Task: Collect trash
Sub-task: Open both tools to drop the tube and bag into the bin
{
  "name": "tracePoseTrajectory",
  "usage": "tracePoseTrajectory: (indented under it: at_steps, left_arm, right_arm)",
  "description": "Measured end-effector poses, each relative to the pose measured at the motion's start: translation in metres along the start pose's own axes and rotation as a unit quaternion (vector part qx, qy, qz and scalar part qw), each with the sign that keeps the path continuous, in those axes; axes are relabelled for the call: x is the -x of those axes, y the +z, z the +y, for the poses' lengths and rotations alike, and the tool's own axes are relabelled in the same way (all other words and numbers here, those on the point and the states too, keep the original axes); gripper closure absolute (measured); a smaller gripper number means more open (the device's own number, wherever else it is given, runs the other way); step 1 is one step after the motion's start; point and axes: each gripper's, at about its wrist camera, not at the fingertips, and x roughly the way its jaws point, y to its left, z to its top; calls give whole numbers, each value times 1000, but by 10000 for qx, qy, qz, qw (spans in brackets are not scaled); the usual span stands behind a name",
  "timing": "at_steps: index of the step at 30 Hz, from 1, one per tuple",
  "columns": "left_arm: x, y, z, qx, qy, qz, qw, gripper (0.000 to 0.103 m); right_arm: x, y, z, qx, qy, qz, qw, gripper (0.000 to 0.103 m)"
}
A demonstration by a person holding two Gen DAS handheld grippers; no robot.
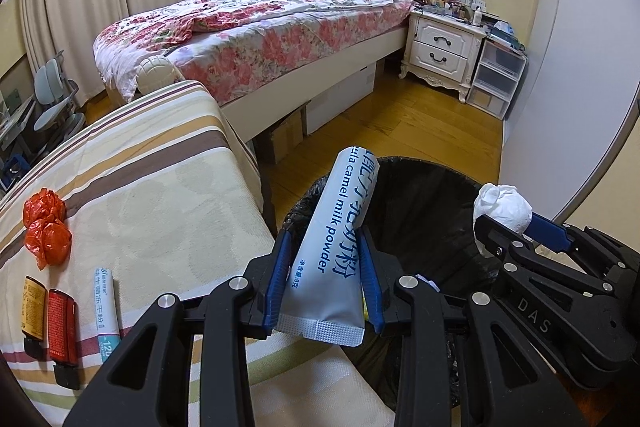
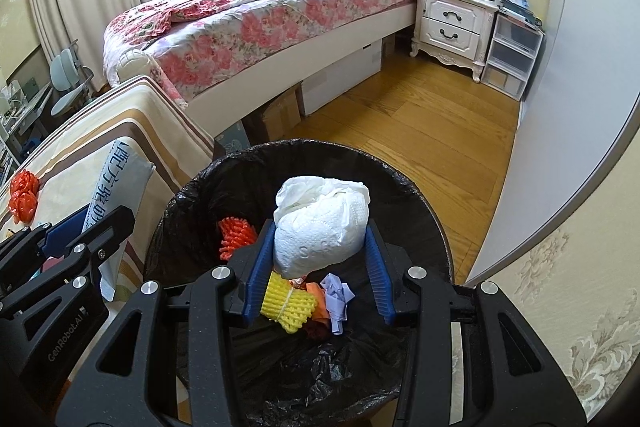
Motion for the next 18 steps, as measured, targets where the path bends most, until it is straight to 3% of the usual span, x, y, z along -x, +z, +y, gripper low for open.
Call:
tracePoseTrajectory:
  at_steps: [4, 7, 18]
  left_arm:
    - [-1, 1, 0, -15, 28, -25, 10000, 66]
    - [0, 1, 1, -11, 40, -69, 10000, 54]
    - [4, 2, 6, 80, 36, -123, 9999, 35]
  right_arm:
    - [-2, 1, -2, -61, -25, 16, 10000, 59]
    - [-2, 1, -3, -81, -48, 18, 10000, 50]
    - [2, 1, -7, -133, -166, -60, 9998, 46]
